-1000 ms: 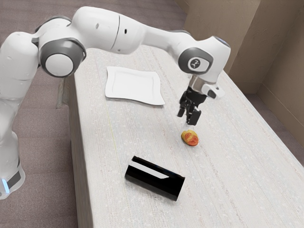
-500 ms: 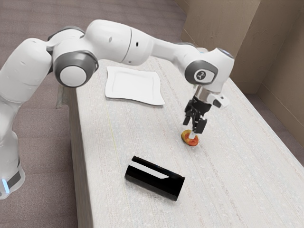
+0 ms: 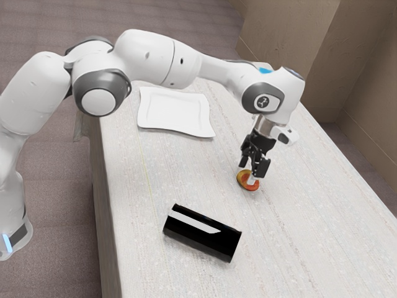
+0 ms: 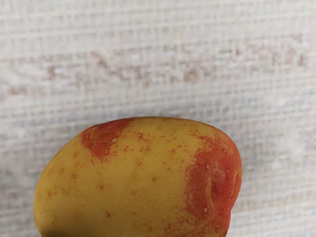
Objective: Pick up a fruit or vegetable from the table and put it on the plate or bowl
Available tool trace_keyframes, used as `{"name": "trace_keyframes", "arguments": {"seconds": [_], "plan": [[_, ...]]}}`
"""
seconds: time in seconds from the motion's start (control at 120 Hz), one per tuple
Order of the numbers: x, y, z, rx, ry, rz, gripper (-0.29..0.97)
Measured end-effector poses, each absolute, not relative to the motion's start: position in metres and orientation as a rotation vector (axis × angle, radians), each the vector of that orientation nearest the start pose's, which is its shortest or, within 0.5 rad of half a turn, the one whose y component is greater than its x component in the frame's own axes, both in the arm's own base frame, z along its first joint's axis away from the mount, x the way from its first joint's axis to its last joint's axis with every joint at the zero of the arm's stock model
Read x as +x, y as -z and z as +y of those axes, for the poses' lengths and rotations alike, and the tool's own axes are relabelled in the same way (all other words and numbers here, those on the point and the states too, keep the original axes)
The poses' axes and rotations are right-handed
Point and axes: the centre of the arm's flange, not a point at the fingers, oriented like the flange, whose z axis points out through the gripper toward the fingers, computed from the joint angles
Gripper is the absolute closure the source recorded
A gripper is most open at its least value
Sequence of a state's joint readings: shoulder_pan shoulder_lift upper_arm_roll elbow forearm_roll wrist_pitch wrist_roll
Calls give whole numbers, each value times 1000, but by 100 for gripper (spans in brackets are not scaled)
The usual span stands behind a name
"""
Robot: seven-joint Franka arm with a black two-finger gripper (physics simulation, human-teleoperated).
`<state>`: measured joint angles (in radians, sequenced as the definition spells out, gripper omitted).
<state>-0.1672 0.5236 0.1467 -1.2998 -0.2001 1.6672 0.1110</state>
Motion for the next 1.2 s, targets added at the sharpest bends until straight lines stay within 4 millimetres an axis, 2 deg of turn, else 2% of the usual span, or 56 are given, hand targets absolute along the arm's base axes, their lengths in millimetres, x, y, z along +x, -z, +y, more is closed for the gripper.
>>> {"name": "trace_keyframes", "arguments": {"seconds": [0.167, 0.558, 1.125, 1.2], "plan": [[692, -429, -57, -3260, -243, 185, 2], [702, -416, -50, -3268, -203, 157, 2], [706, -401, -46, -3288, -223, 132, 3], [706, -397, -45, -3292, -231, 125, -5]]}}
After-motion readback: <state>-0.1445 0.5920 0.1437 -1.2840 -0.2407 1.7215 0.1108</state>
